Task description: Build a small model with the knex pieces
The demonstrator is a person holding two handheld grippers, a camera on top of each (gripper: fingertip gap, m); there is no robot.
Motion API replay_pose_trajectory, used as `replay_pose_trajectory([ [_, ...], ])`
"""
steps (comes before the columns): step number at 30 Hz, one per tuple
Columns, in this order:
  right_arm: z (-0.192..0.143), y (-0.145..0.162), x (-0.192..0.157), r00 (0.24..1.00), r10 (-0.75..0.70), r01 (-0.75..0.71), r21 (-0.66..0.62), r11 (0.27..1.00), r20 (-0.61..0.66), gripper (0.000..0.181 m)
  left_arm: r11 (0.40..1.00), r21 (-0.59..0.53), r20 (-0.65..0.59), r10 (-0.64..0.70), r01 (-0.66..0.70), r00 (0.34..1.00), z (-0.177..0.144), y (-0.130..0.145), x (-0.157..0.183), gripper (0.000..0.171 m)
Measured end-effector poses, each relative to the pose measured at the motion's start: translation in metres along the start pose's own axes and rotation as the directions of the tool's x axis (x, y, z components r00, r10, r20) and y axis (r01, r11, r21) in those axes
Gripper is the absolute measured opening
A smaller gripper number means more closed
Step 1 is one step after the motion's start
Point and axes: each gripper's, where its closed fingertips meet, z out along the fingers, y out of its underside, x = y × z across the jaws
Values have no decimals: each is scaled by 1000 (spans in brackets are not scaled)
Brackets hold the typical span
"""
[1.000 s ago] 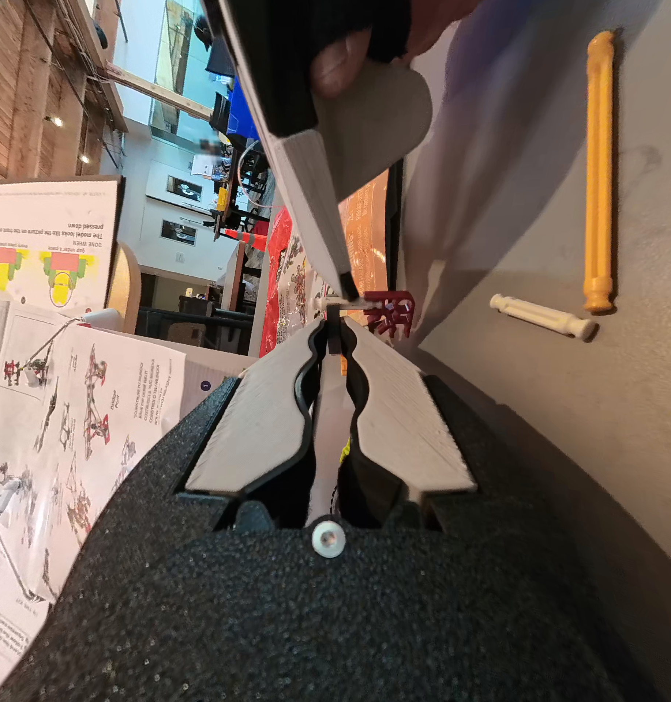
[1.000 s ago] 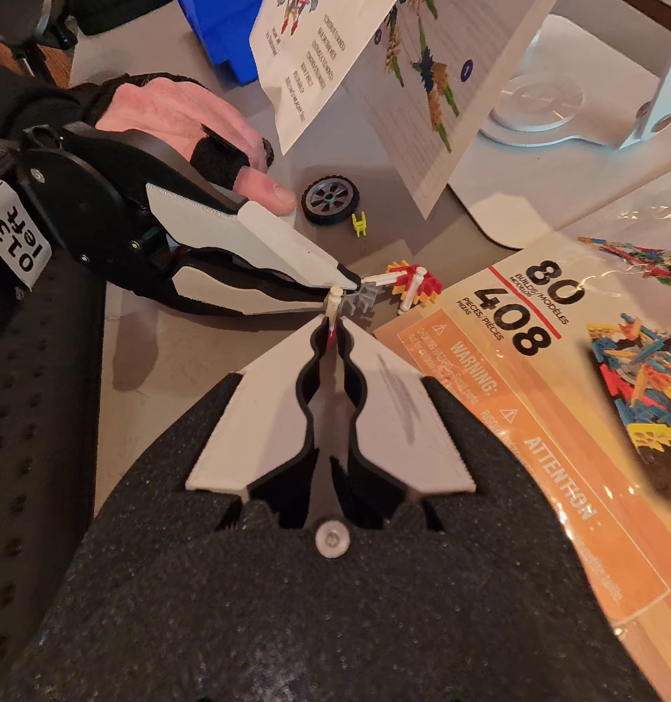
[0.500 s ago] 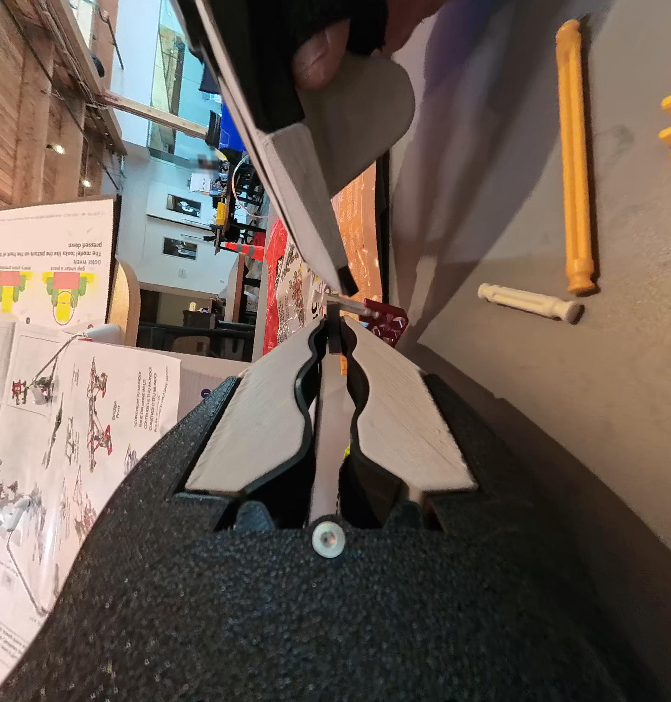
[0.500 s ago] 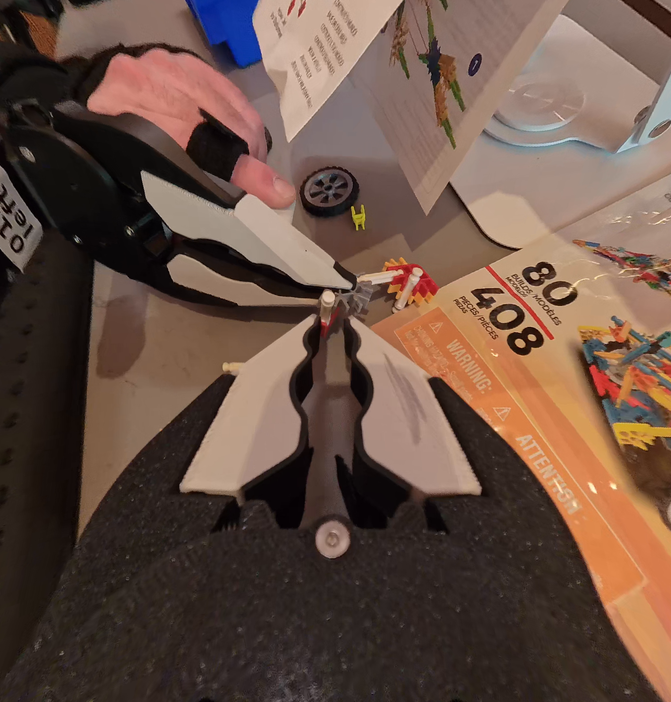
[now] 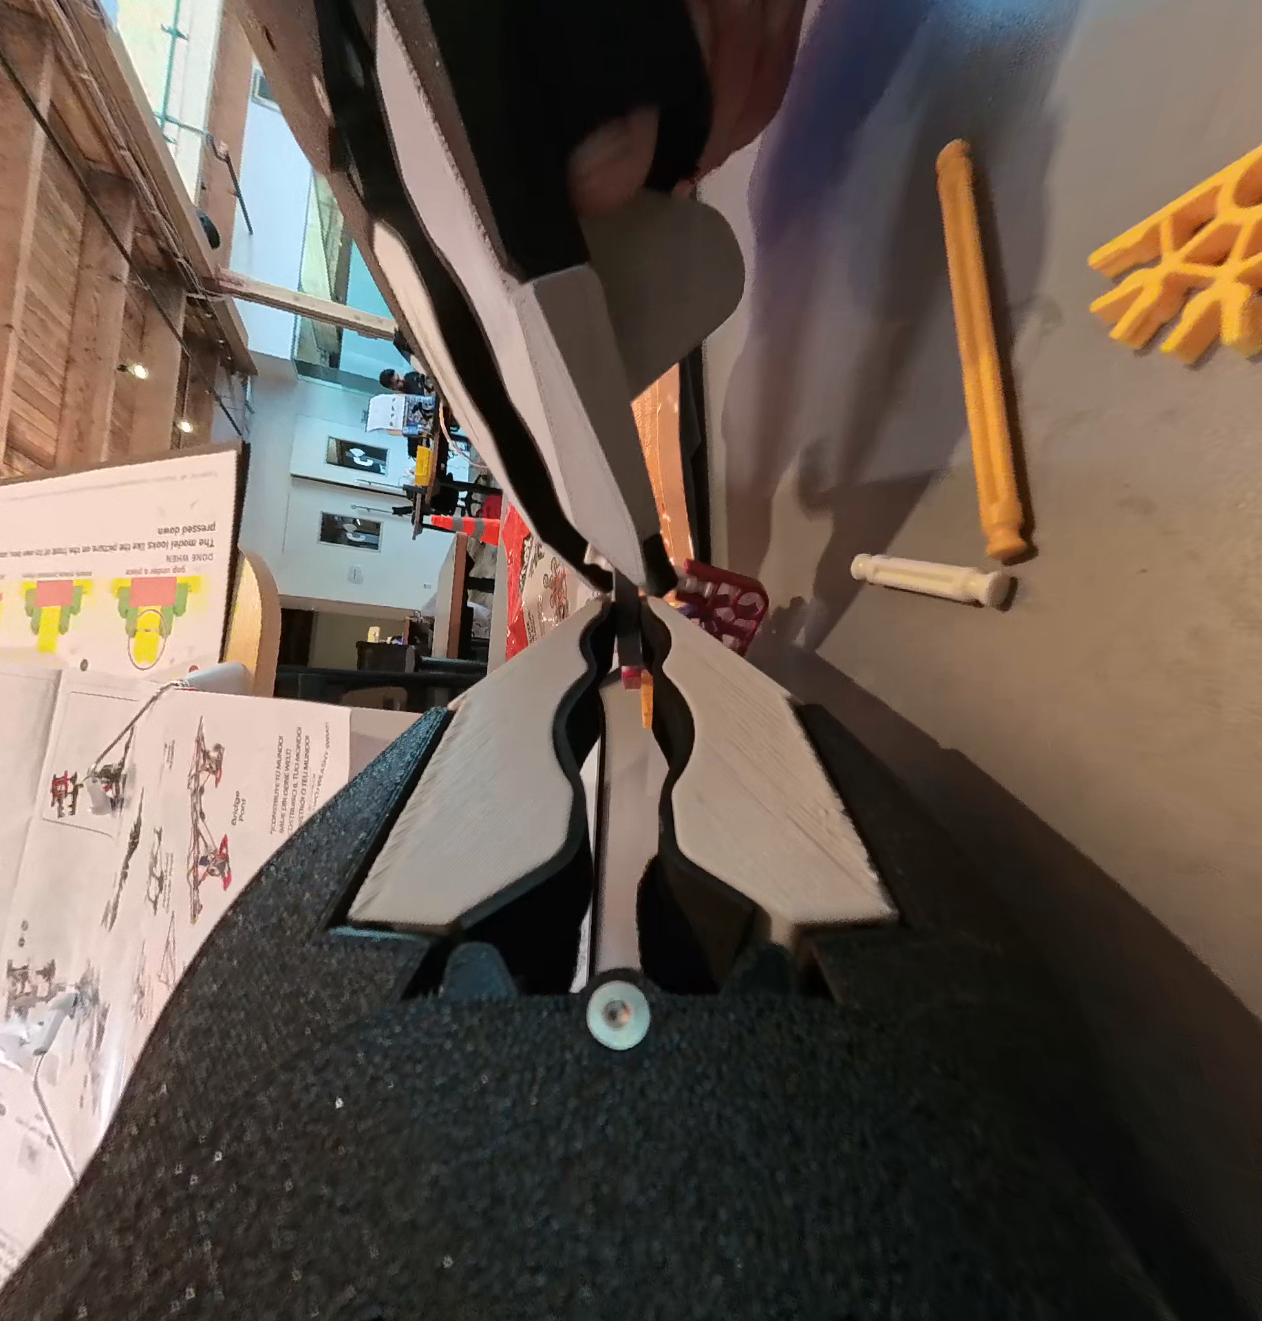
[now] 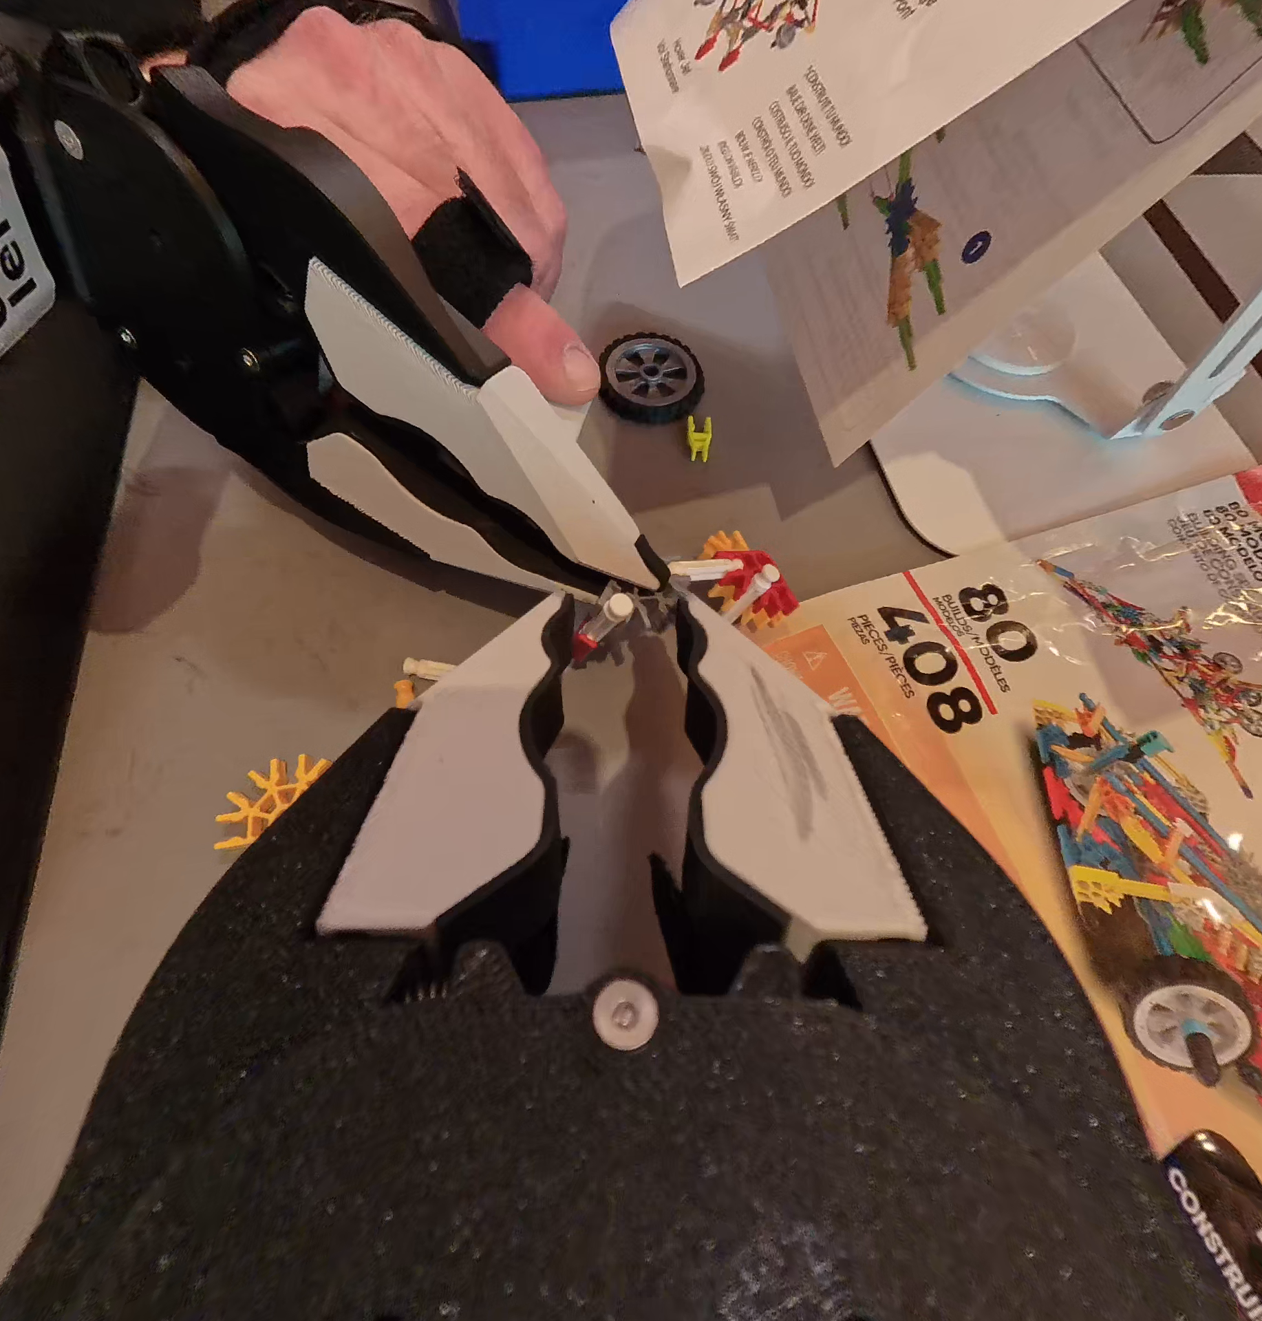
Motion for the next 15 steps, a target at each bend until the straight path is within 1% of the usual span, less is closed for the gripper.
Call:
replay_pose_trajectory([
  [3,1,2,1,1000,-12,12,-12,1000,-8,22,1000,4,-11,-3,3,1000,0,0,2,5],
  [8,1,2,1,1000,-7,7,-9,1000,-3,21,1000,2,-23,-29,30,999,1,1,2,6],
  [13,2,5,1,1000,0,0,-17,1000,4,20,999,-33,-20,-42,41,999,1,11,-1,15],
  [15,1,4,0,1000,-3,3,-14,1000,6,20,998,-42,-31,-48,47,998,0,16,-1,16],
])
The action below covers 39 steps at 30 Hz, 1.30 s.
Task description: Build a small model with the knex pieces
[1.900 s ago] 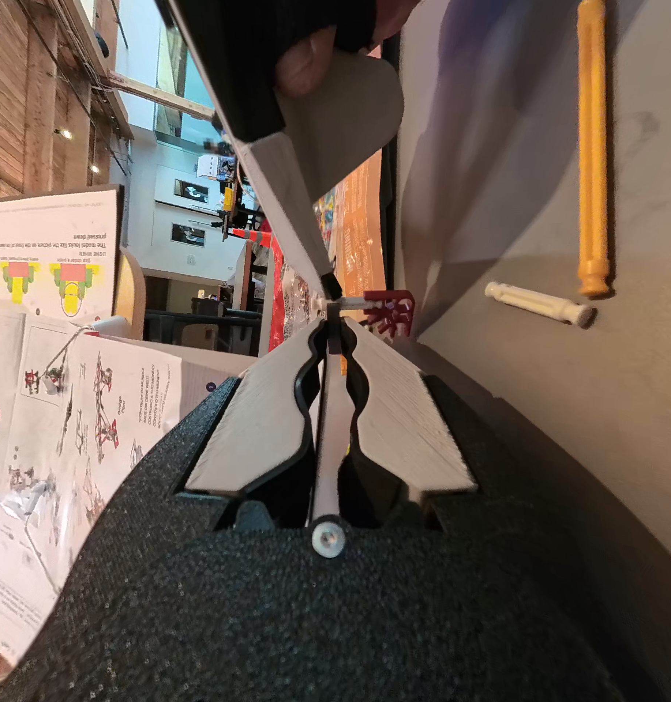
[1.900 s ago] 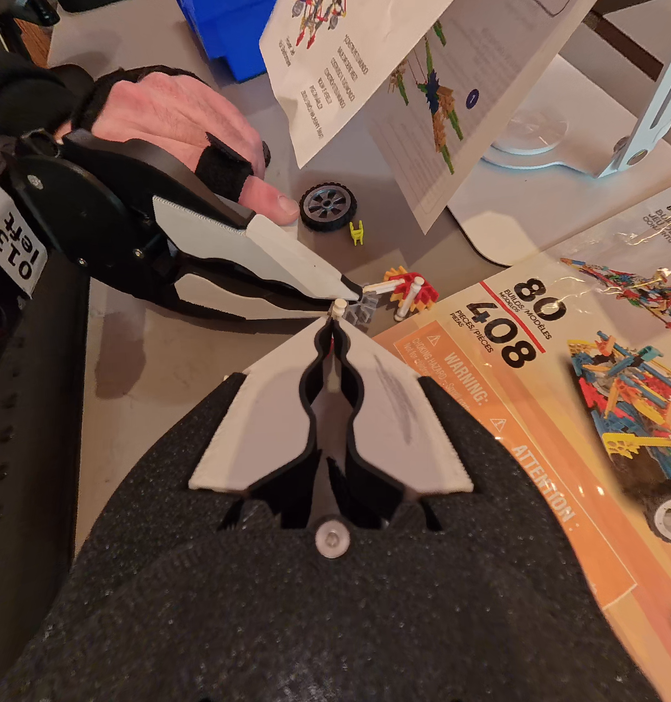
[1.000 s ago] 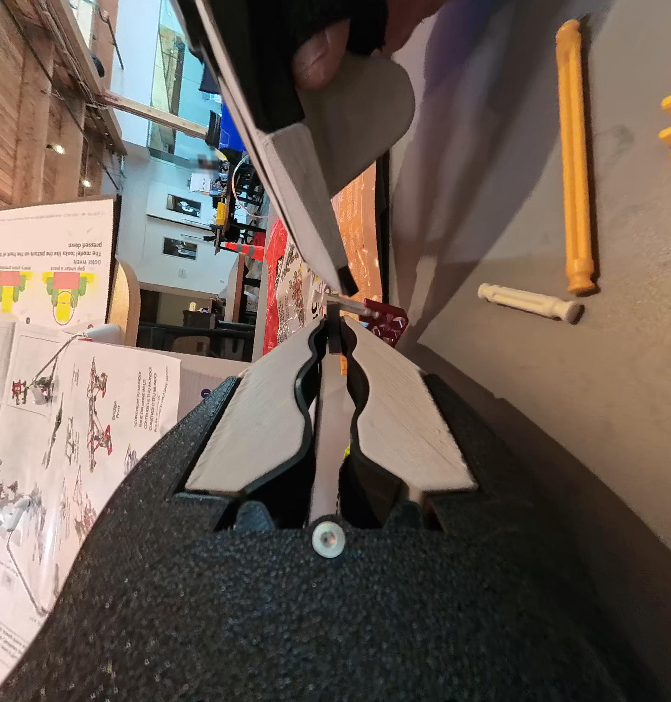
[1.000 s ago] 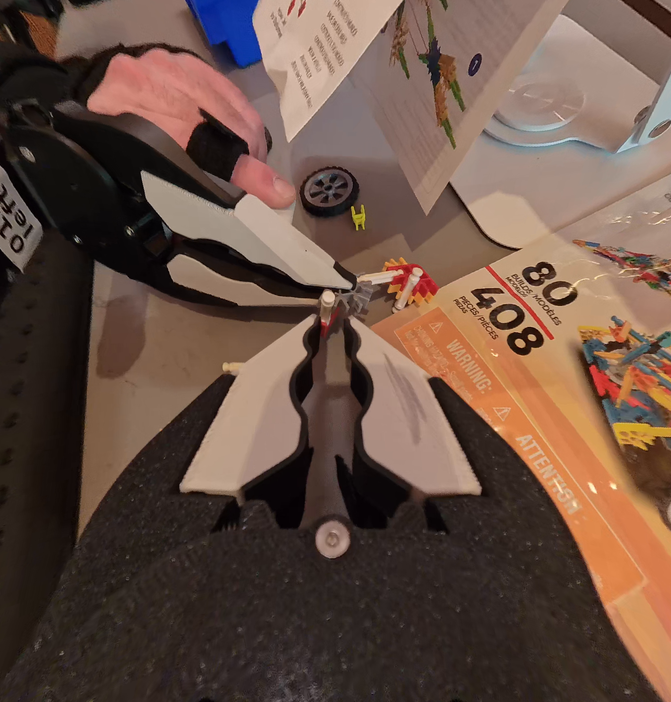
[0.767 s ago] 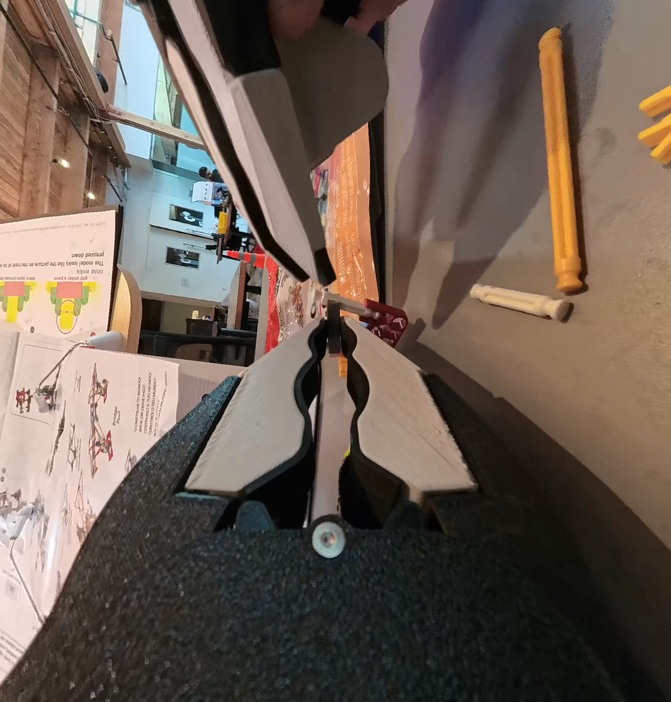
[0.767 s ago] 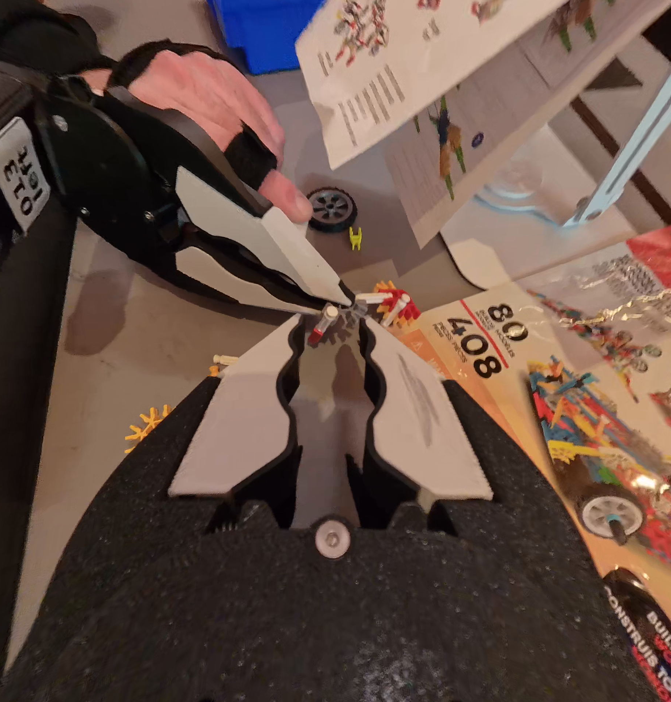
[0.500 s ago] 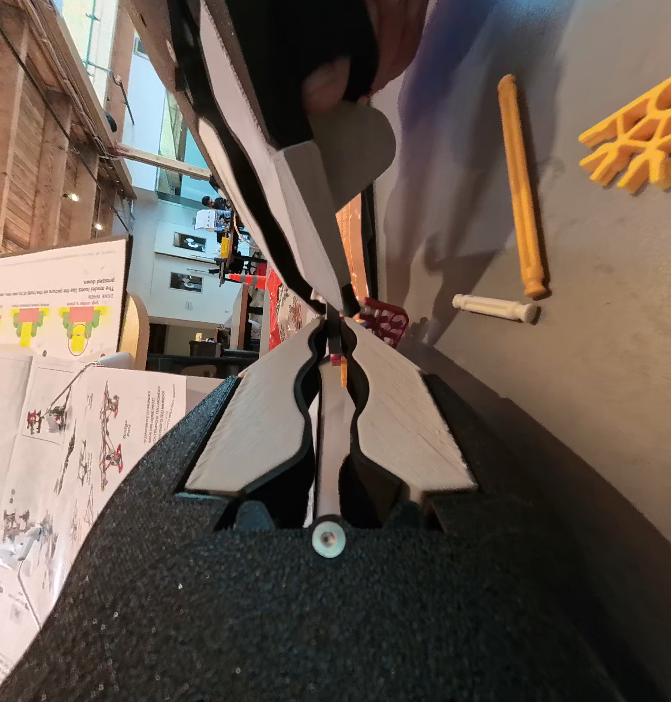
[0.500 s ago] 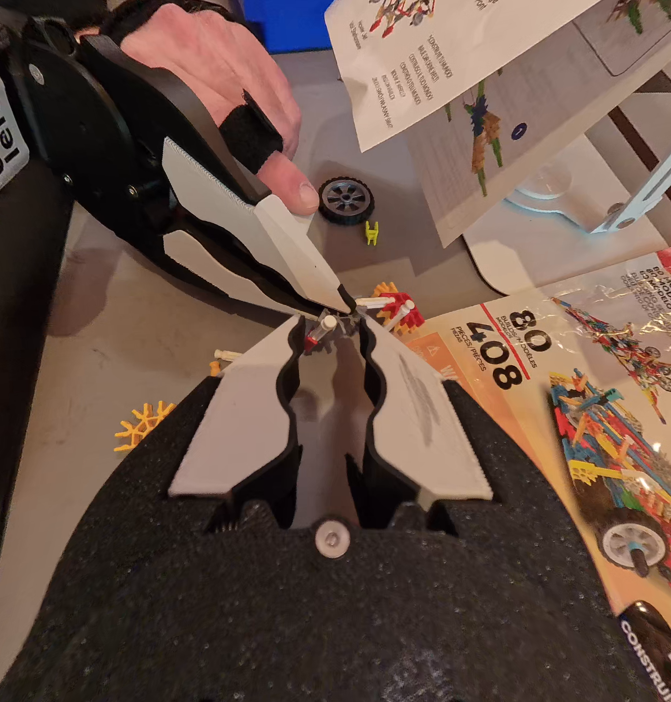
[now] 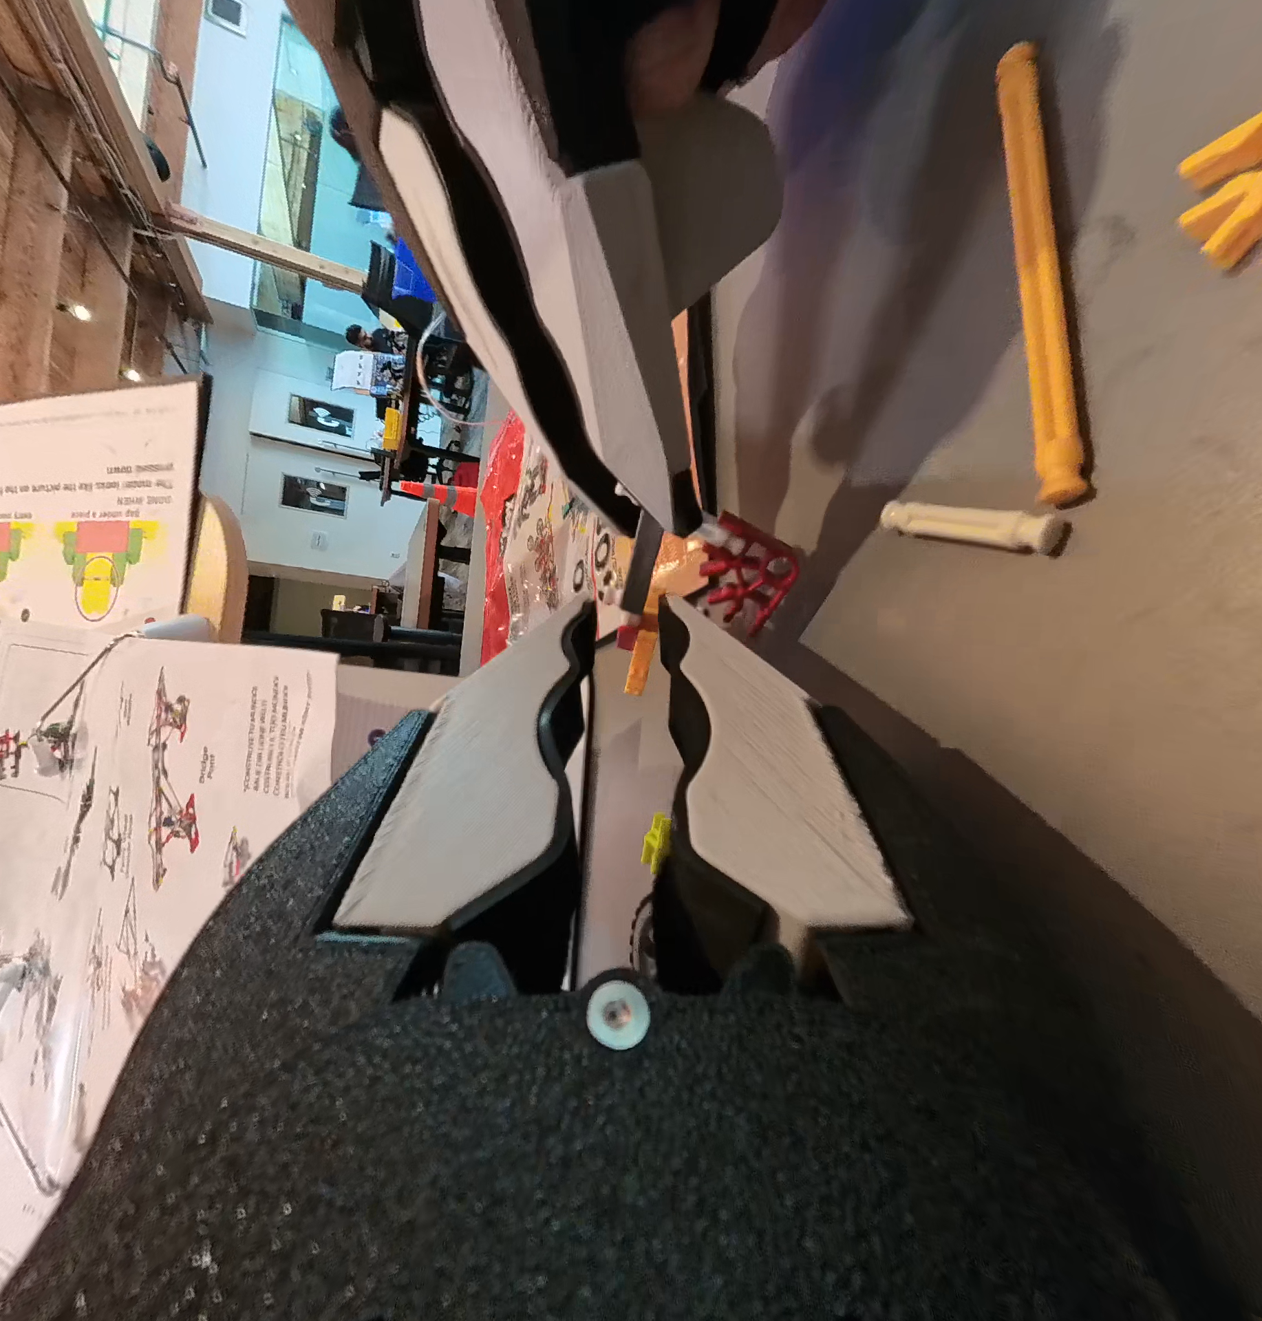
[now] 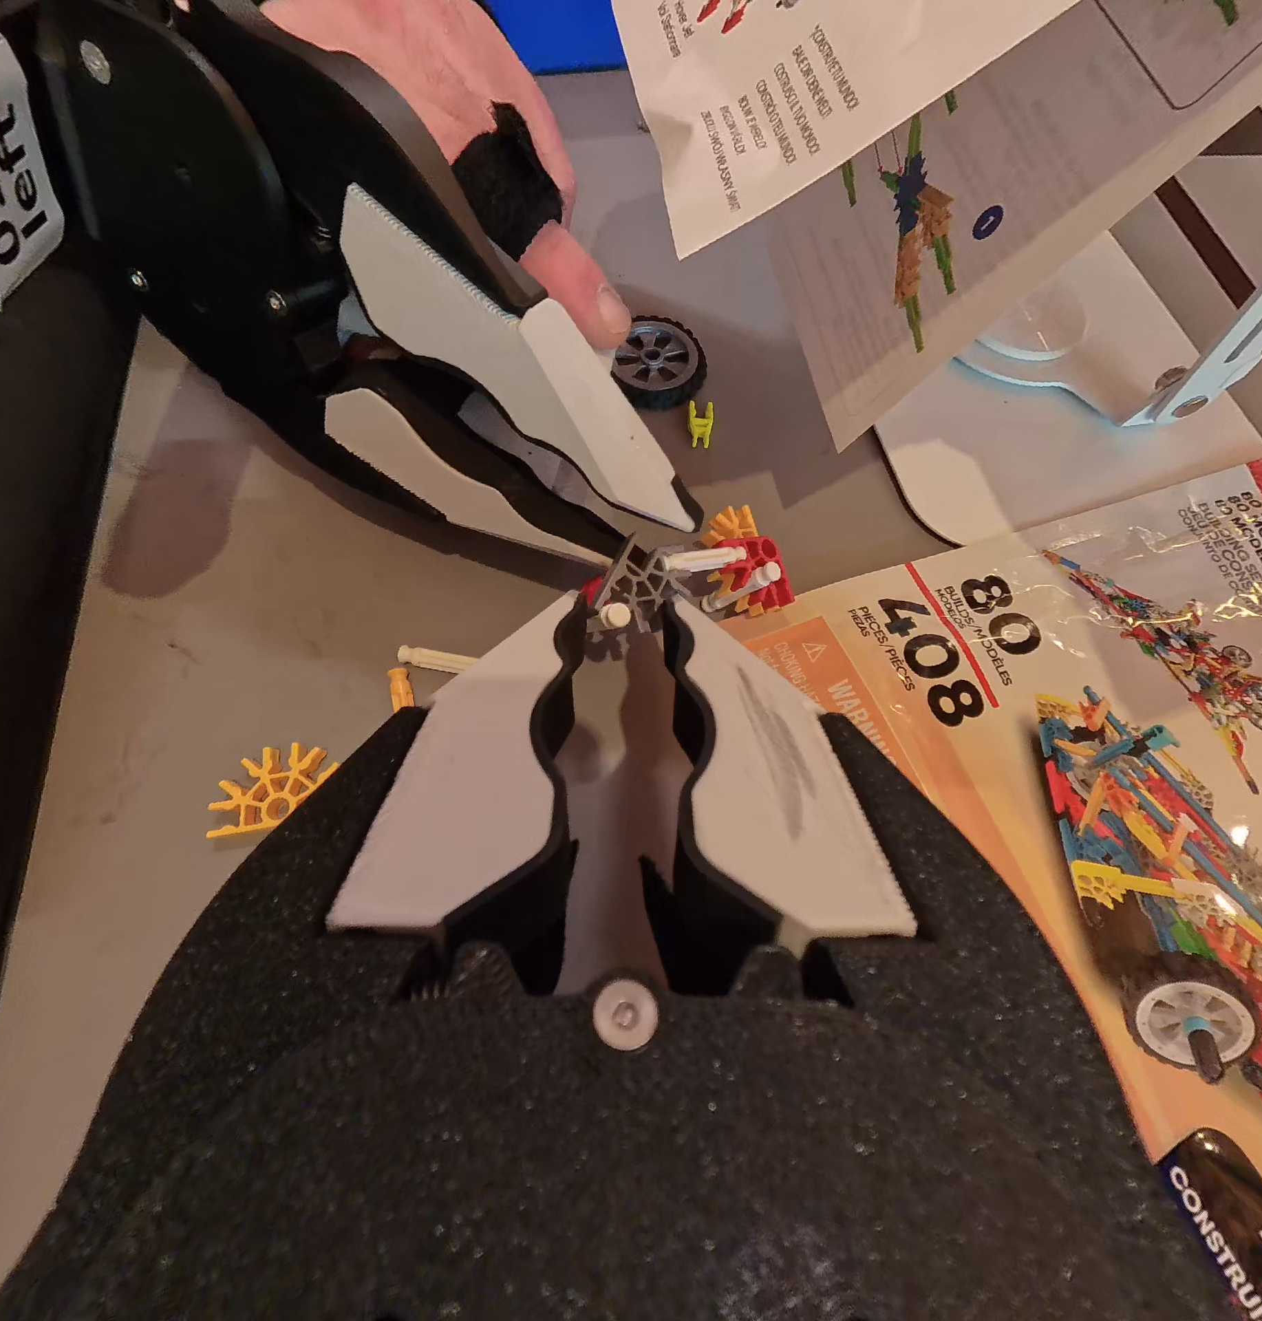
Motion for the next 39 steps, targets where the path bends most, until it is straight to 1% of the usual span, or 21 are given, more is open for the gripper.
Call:
replay_pose_trajectory([
  [2,1,0,-1,1000,-3,3,0,1000,3,20,1000,-17,-29,7,-7,1000,1,4,5,14],
  [4,1,0,-2,1000,-15,15,-5,1000,3,20,1000,-16,-11,26,-26,1000,2,3,4,6],
  [11,0,0,-2,1000,-26,26,-2,1000,-4,21,999,-18,-8,28,-28,1000,1,2,3,5],
  [16,-5,0,2,1000,-22,22,-3,1000,-21,27,1000,-15,9,18,-17,1000,0,1,-1,5],
  [23,-11,0,4,999,39,-39,11,999,1,25,999,-32,40,-6,7,999,1,4,-7,6],
  [26,-9,-1,-1,996,84,-84,4,996,34,26,998,-54,67,-27,30,997,1,6,-13,5],
  [28,-6,-1,1,991,128,-127,-10,992,26,26,997,-65,80,-33,38,996,2,7,-15,5],
  [32,1,-3,6,978,209,-209,3,978,22,9,996,-83,88,-31,38,996,3,9,-16,5],
  [35,0,-5,6,976,217,-218,18,976,25,7,996,-75,86,-39,45,996,2,8,-16,5],
  [39,0,-3,7,979,204,-204,4,979,15,6,997,-68,77,-33,38,996,3,7,-13,6],
])
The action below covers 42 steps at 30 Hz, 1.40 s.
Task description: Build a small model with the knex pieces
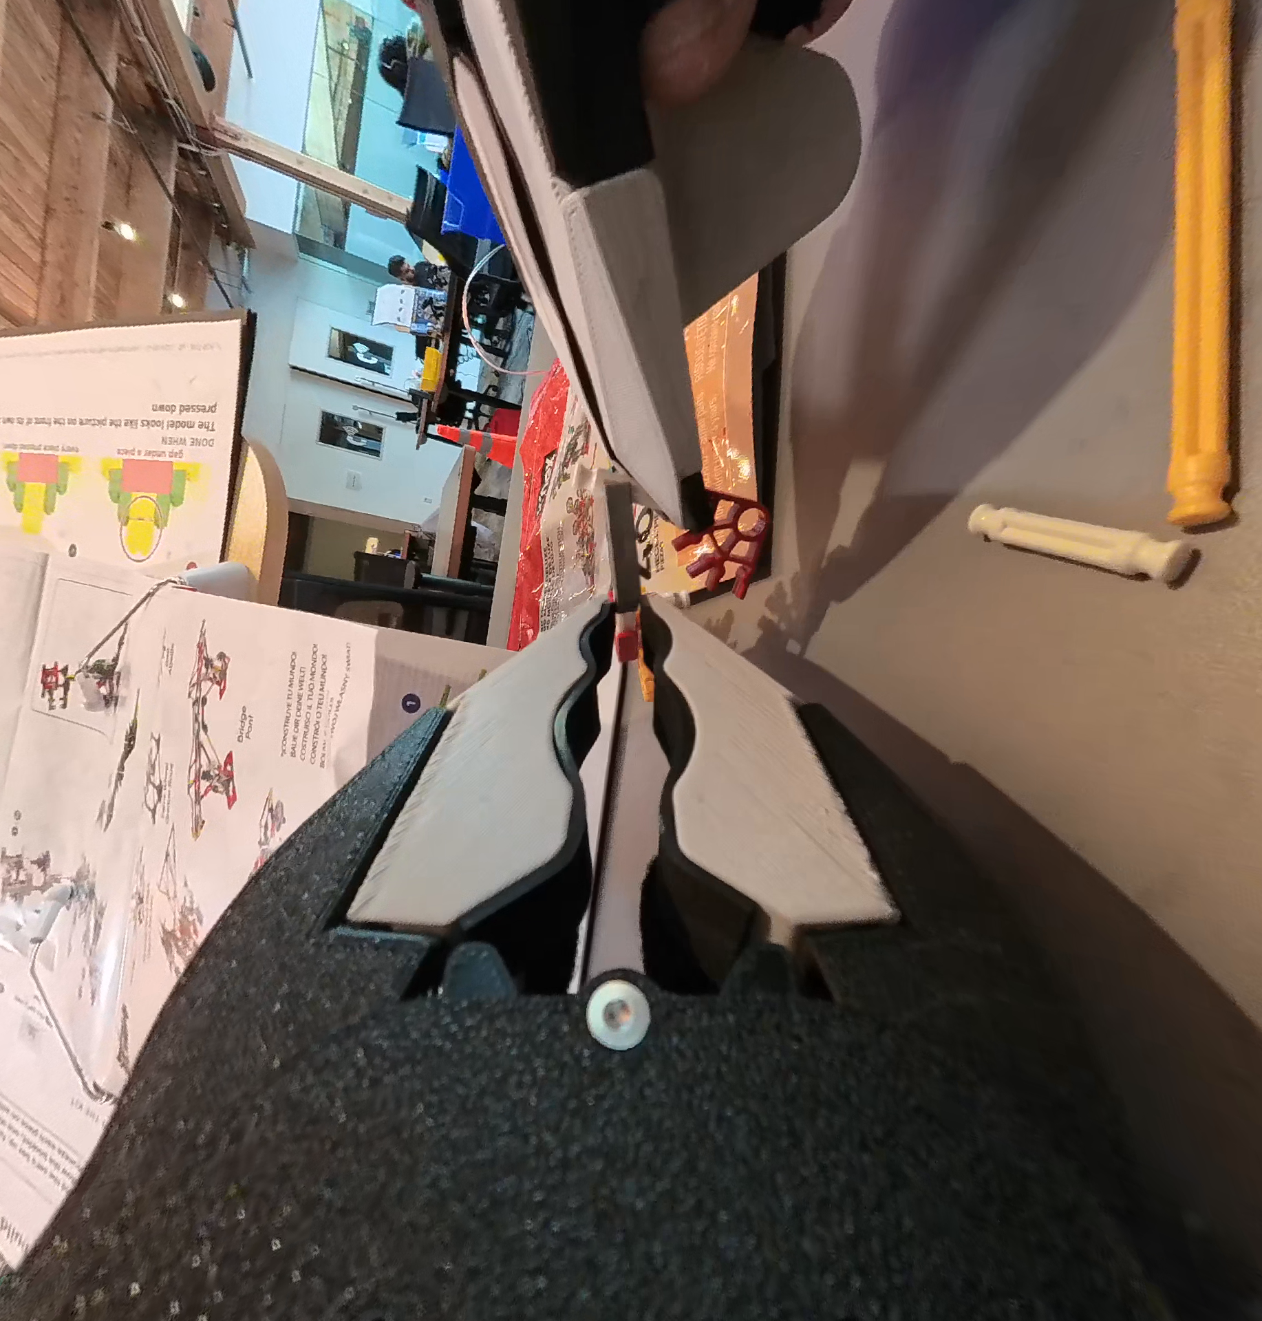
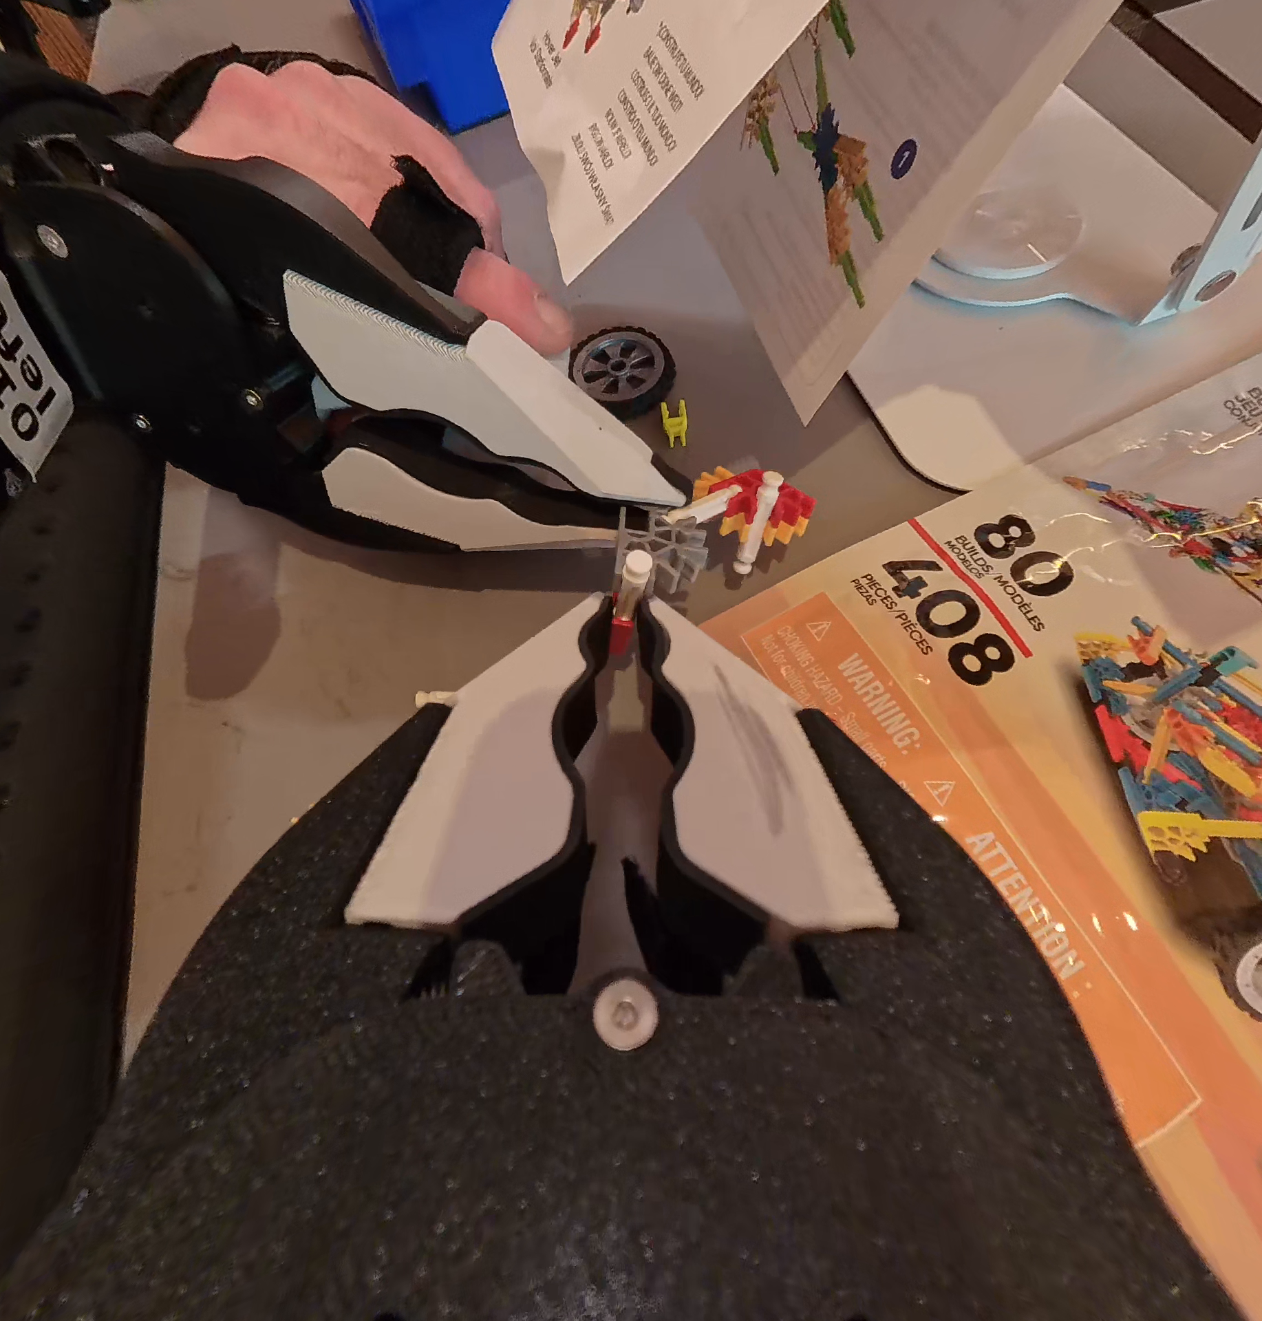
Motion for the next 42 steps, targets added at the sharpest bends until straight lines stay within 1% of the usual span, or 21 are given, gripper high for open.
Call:
replay_pose_trajectory([
  [4,1,2,0,1000,-13,13,-16,1000,-10,5,999,38,3,8,-9,1000,-2,-8,0,13],
  [6,2,2,0,1000,-22,21,-23,1000,-17,5,999,34,-4,24,-24,1000,-2,-8,3,8],
  [10,3,1,0,999,-41,41,-29,999,-30,6,999,26,2,24,-24,1000,-2,-6,2,6],
  [13,2,1,3,995,-76,73,-44,996,-64,6,1000,14,26,23,-23,999,-2,-5,-2,5],
  [14,1,1,5,992,-97,93,-51,994,-84,6,1000,10,28,13,-13,1000,-2,-4,-3,5],
  [16,-2,2,13,962,-218,203,-98,974,-168,5,1000,4,31,-16,16,999,-1,-3,-6,5],
  [17,-3,2,13,953,-246,228,-111,967,-178,5,1000,2,37,-29,29,999,0,-2,-8,5],
  [19,-2,-3,7,960,-230,220,-78,972,-157,5,1000,-3,41,-27,27,999,1,-1,-9,5],
  [22,-1,2,9,967,-209,198,-87,976,-144,5,1000,3,42,3,-3,999,2,-4,-6,5],
  [28,-8,0,11,989,-103,100,-31,994,-104,5,998,4,41,63,-63,997,6,-7,-2,5],
  [30,-7,4,15,990,-84,79,-44,996,-112,5,998,8,26,59,-59,998,8,-8,1,5],
  [34,0,16,14,989,-104,92,-110,990,-107,5,998,10,34,65,-65,997,10,-8,-1,5],
  [42,4,19,14,994,-58,47,-118,992,-94,5,994,10,32,111,-111,993,9,-10,2,5],
])
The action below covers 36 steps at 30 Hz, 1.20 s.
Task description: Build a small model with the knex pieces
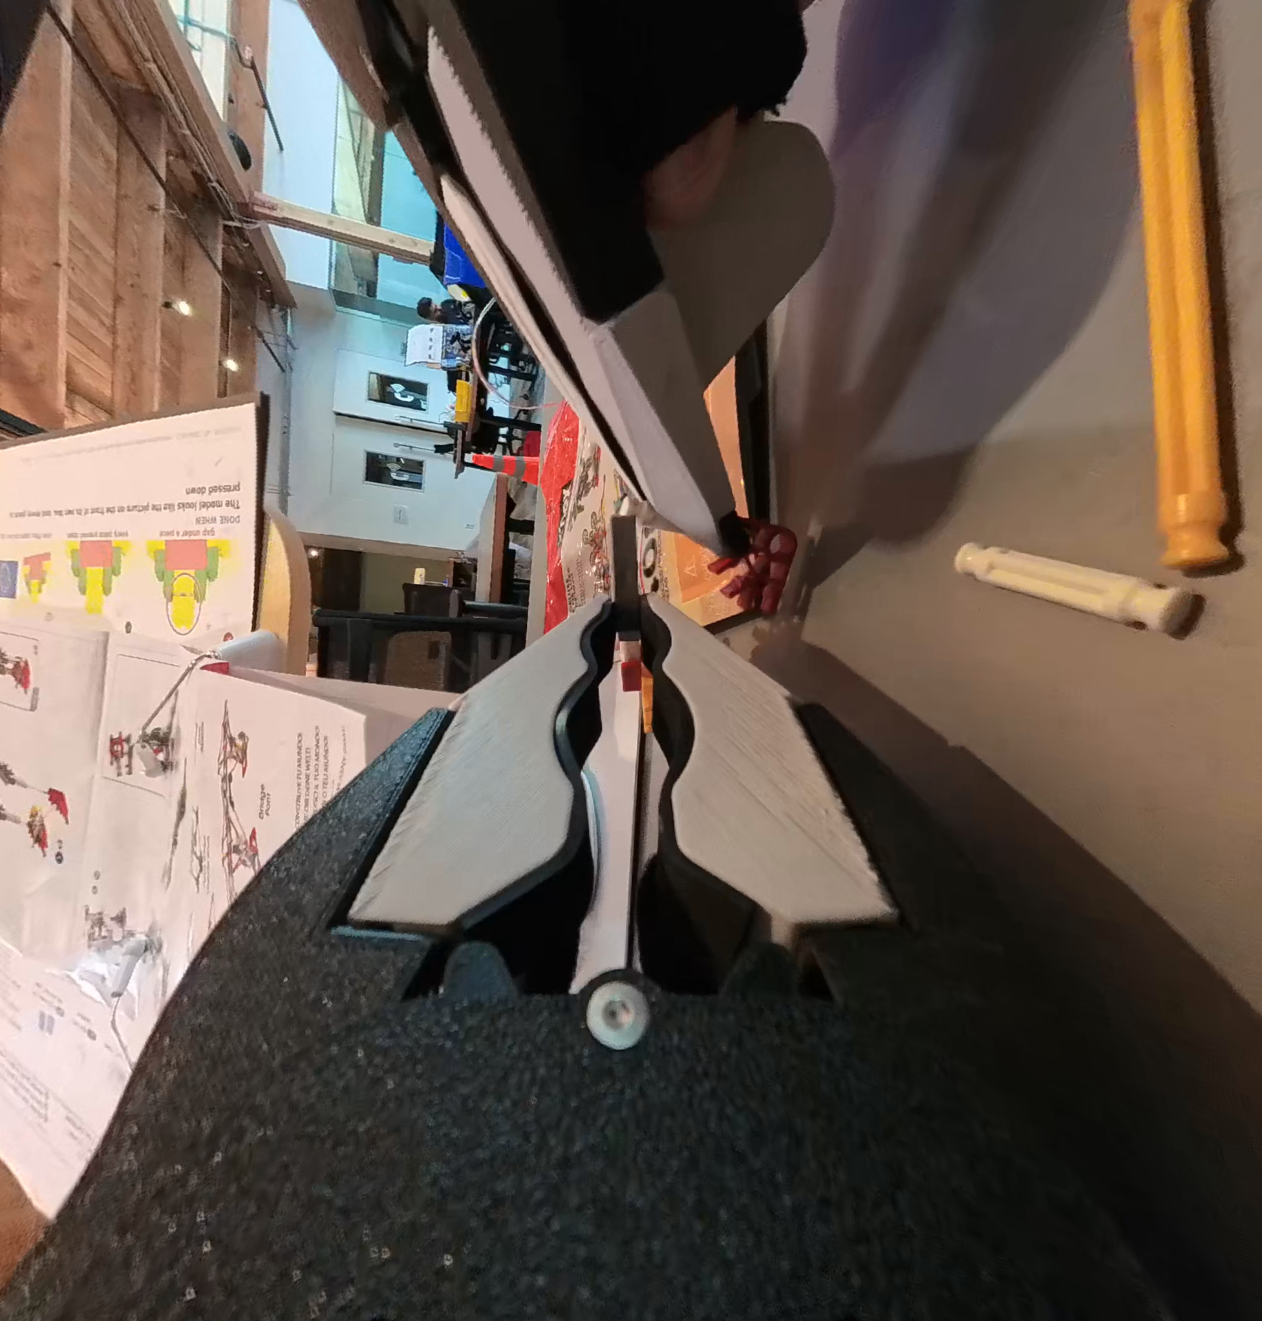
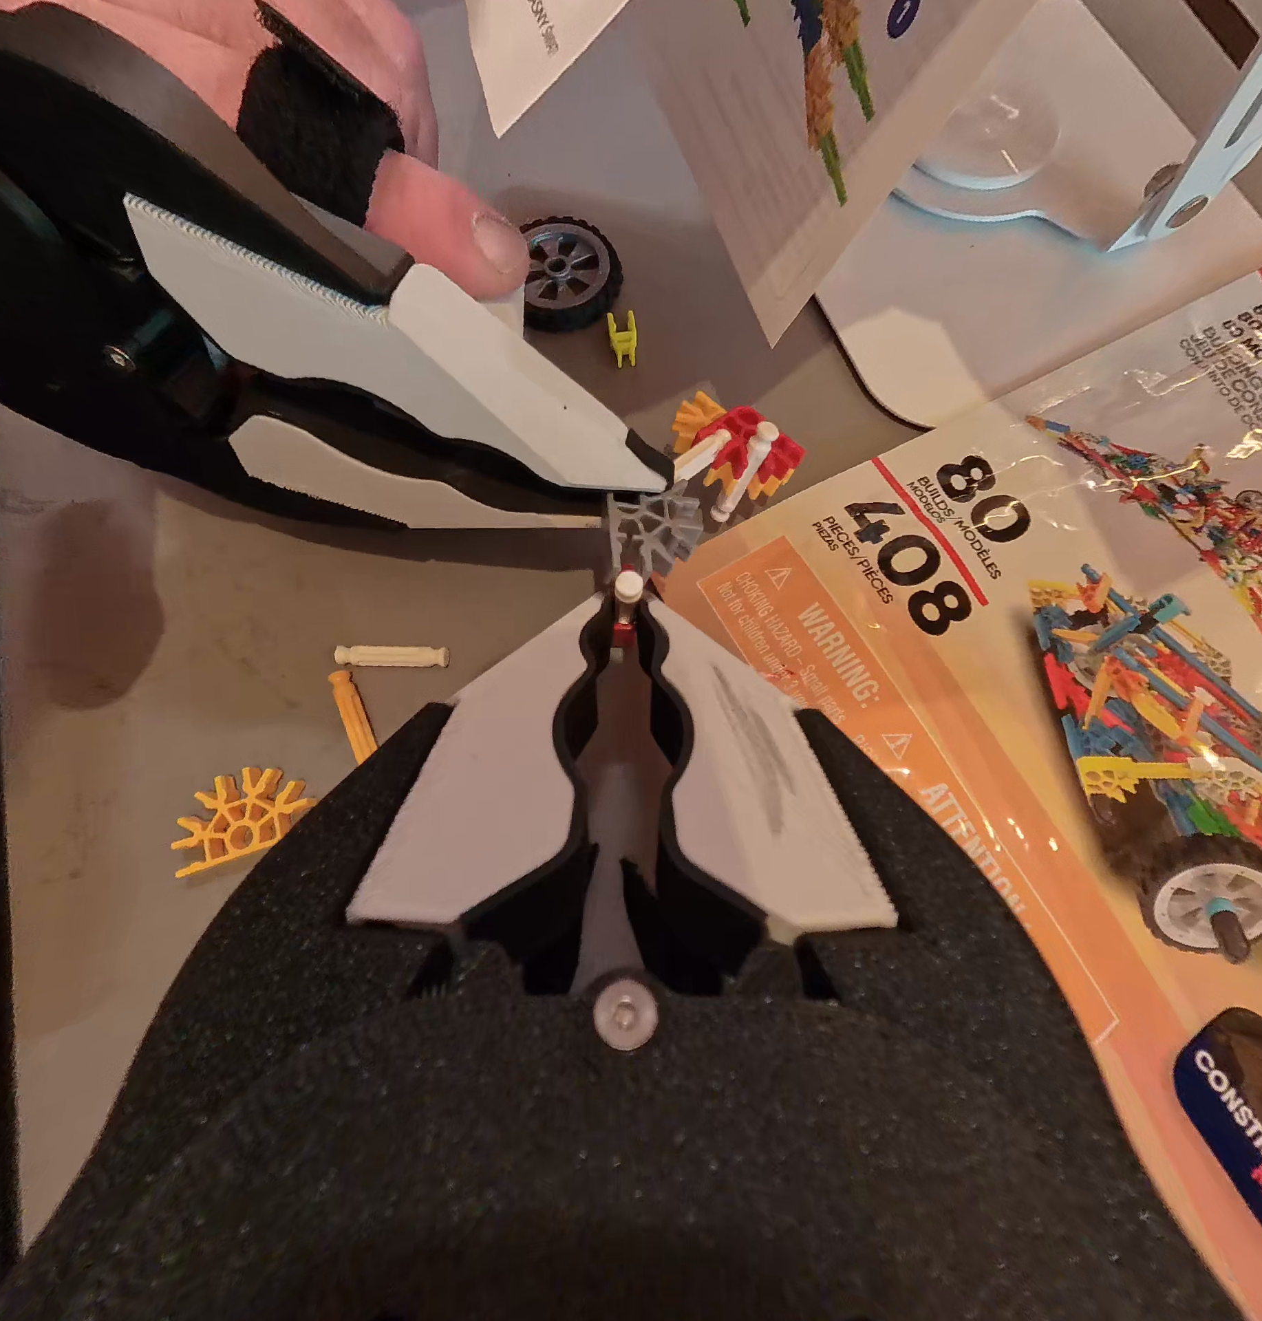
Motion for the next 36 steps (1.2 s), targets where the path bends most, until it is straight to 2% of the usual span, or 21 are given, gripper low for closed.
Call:
replay_pose_trajectory([
  [5,1,-1,-2,1000,14,-14,5,1000,9,6,1000,4,0,8,-8,1000,0,0,1,4],
  [7,1,-1,-1,1000,12,-12,0,1000,-2,19,1000,1,-7,13,-13,1000,0,1,3,5],
  [8,1,0,-1,1000,16,-16,-3,1000,-2,20,1000,2,-10,18,-18,1000,0,1,4,5],
  [11,-1,1,0,1000,8,-8,-9,1000,-2,18,1000,7,-28,20,-20,999,1,1,7,5],
  [16,-5,-1,0,1000,6,-6,5,1000,-1,5,1000,10,-29,28,-28,999,0,1,8,5],
  [27,-6,-3,-5,1000,2,-2,-2,1000,14,11,999,15,-30,32,-31,999,-1,0,8,5],
  [36,-13,-1,-5,1000,-5,5,1,1000,29,6,999,20,-34,36,-36,999,-1,-1,9,5],
])
